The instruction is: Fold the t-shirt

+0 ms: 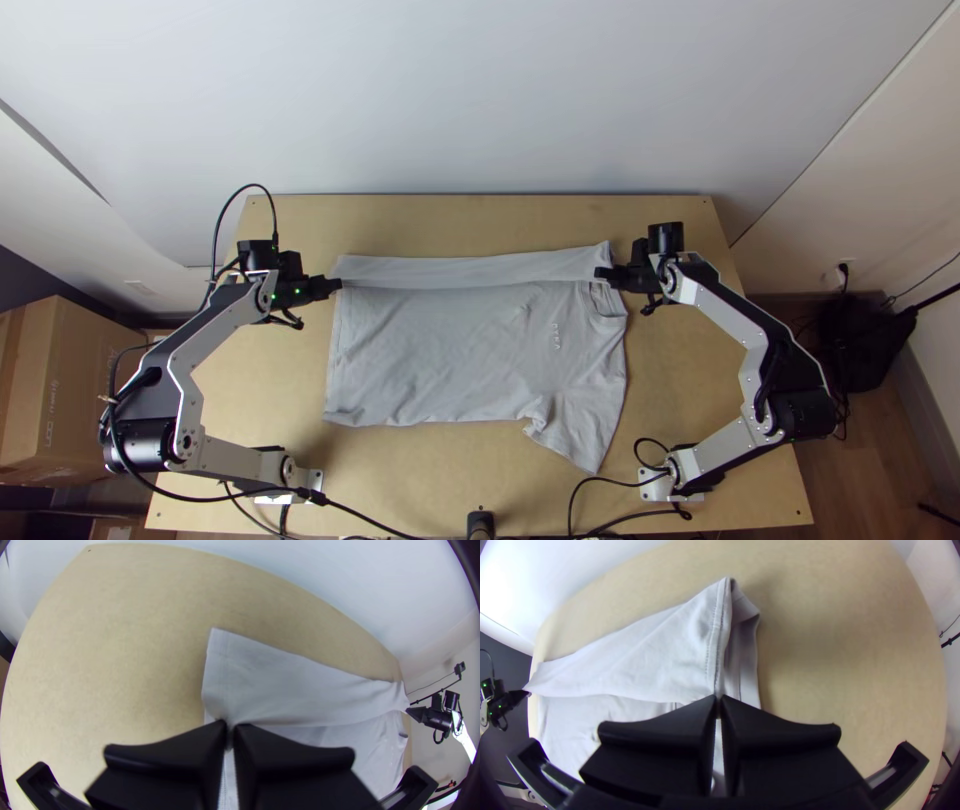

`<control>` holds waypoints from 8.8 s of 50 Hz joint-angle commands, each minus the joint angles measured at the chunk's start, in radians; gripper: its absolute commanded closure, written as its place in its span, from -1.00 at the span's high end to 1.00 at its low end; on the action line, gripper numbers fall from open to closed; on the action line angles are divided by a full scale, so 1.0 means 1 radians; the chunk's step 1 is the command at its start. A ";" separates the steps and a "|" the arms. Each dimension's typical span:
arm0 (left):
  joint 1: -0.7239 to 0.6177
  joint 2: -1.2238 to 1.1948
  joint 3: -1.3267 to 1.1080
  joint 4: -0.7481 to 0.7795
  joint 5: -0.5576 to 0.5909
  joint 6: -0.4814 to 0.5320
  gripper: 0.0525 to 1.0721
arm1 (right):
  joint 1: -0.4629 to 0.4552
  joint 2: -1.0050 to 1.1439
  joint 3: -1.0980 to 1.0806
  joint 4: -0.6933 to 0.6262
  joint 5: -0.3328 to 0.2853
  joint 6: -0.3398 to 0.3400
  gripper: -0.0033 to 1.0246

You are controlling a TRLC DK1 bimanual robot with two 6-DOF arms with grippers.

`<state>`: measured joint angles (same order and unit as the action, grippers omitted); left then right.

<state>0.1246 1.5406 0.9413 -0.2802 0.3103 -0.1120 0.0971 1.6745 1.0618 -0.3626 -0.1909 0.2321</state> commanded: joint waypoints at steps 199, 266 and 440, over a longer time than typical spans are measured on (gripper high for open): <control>0.044 -0.238 -0.058 -0.944 -0.086 0.867 -0.95 | -0.004 -0.427 -0.200 -0.588 -0.090 0.062 -0.95; -0.046 0.409 0.812 -0.863 -0.022 0.716 -0.95 | -0.002 0.283 0.603 -0.584 -0.088 0.072 -0.95; 0.418 0.309 0.467 -0.847 0.104 0.815 -0.95 | -0.126 -0.150 0.538 -0.472 -0.863 0.319 0.91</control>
<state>0.4889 1.9015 1.4147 -1.0794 0.4301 0.6075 -0.0185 1.5497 1.6333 -0.8379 -1.0405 0.5678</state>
